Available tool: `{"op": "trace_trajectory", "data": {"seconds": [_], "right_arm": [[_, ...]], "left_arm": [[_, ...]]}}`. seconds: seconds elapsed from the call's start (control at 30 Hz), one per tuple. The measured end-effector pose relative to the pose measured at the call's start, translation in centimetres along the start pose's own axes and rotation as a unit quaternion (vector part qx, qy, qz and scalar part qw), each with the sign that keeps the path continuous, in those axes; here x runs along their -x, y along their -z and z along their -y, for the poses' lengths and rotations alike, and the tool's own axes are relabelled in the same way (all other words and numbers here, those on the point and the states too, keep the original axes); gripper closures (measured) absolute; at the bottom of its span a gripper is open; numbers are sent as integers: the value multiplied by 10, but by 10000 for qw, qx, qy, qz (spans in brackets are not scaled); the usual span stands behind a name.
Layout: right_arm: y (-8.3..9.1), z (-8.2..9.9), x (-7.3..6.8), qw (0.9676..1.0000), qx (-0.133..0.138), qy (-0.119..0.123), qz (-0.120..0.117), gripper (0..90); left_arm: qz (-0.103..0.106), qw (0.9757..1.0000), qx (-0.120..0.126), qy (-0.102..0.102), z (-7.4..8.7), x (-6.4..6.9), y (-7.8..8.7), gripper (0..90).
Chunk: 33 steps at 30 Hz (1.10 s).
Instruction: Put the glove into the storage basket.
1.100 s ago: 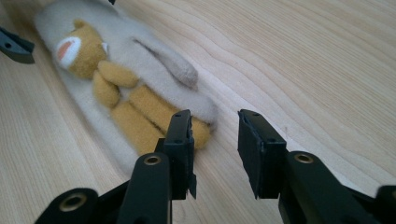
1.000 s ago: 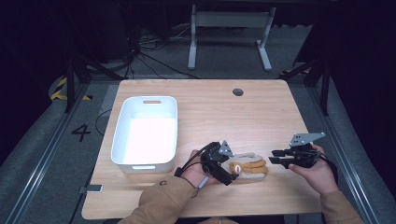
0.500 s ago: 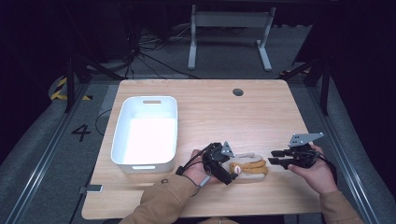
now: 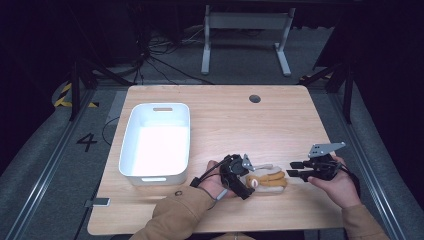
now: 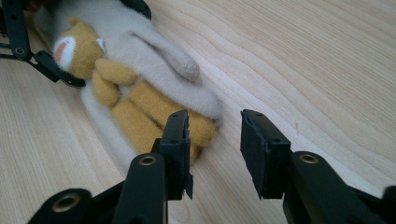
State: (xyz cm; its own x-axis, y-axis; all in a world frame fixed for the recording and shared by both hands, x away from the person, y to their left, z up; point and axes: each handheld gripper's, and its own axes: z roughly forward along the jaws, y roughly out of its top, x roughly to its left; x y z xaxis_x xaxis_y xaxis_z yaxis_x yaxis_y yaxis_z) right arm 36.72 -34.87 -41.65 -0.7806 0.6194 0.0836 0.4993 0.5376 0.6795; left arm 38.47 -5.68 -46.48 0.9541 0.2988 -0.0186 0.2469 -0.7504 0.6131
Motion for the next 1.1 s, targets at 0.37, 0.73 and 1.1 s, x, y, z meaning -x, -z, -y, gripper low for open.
{"op": "trace_trajectory", "data": {"seconds": [0.37, 0.73, 1.1], "right_arm": [[-2, 0, 0, 10000, -42, 2, -22, 628], [-3, 1, 0, 10000, -29, 11, -21, 626], [-2, 0, -1, 10000, -9, 38, -24, 620]], "left_arm": [[14, 9999, -57, -146, -2, 3, 2, 112], [125, 9995, -101, -284, -6, 5, 5, 306], [40, 9995, -190, -245, -8, 12, 11, 586]]}}
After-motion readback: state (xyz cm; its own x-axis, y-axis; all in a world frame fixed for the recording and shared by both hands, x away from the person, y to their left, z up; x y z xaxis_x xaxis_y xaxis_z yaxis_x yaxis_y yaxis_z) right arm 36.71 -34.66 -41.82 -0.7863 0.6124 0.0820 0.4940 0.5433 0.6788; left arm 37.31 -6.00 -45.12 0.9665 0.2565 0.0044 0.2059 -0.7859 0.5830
